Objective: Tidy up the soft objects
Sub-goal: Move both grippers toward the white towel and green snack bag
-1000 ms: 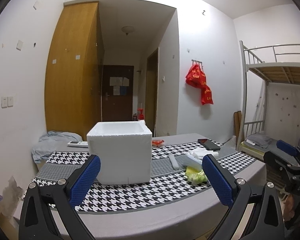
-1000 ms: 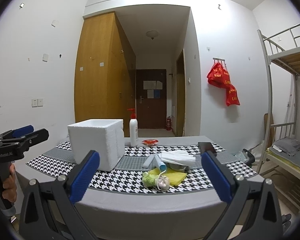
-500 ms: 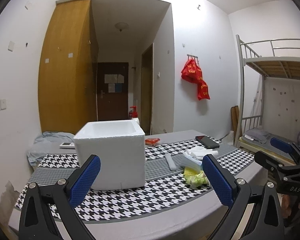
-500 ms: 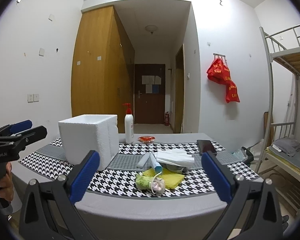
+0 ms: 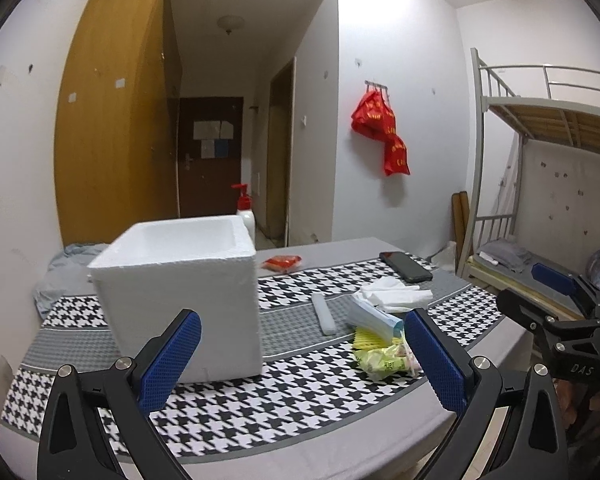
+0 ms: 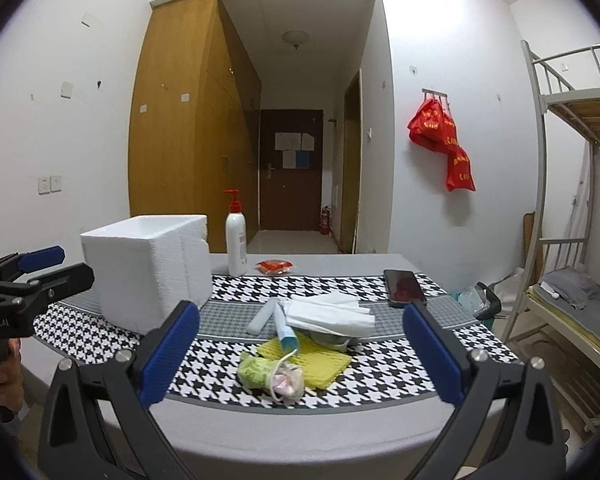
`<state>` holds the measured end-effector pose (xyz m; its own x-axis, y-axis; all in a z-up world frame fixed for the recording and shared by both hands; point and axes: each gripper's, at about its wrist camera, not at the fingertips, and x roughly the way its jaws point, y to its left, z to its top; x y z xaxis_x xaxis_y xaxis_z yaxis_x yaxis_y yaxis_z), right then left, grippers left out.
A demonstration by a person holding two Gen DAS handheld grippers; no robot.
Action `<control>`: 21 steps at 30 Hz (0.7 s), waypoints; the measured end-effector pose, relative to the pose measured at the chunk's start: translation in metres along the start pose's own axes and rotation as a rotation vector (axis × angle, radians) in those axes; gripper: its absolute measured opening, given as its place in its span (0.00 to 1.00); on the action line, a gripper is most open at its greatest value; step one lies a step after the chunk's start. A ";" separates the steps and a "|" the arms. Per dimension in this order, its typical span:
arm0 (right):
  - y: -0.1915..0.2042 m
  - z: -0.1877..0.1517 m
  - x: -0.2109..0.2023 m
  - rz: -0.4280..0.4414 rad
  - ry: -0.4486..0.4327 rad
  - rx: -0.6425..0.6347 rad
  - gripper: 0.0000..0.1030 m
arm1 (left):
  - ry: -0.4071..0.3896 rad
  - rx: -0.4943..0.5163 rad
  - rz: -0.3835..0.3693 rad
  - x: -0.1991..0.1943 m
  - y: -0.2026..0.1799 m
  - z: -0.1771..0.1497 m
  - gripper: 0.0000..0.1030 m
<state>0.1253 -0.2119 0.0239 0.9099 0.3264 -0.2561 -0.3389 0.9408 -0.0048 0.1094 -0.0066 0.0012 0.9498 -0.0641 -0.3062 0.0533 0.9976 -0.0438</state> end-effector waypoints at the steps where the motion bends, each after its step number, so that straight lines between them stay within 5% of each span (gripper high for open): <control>1: -0.002 0.000 0.004 -0.003 0.008 0.001 1.00 | 0.009 -0.001 -0.008 0.004 0.000 0.001 0.99; 11: -0.024 -0.001 0.041 -0.014 0.074 0.025 1.00 | 0.099 0.014 -0.061 0.049 -0.014 -0.003 0.99; 21: -0.053 0.000 0.058 0.040 0.062 0.148 1.00 | 0.096 0.036 -0.035 0.062 -0.022 0.002 0.99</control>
<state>0.1962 -0.2429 0.0097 0.8783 0.3617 -0.3125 -0.3314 0.9319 0.1474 0.1680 -0.0327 -0.0148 0.9135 -0.0997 -0.3944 0.0988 0.9948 -0.0227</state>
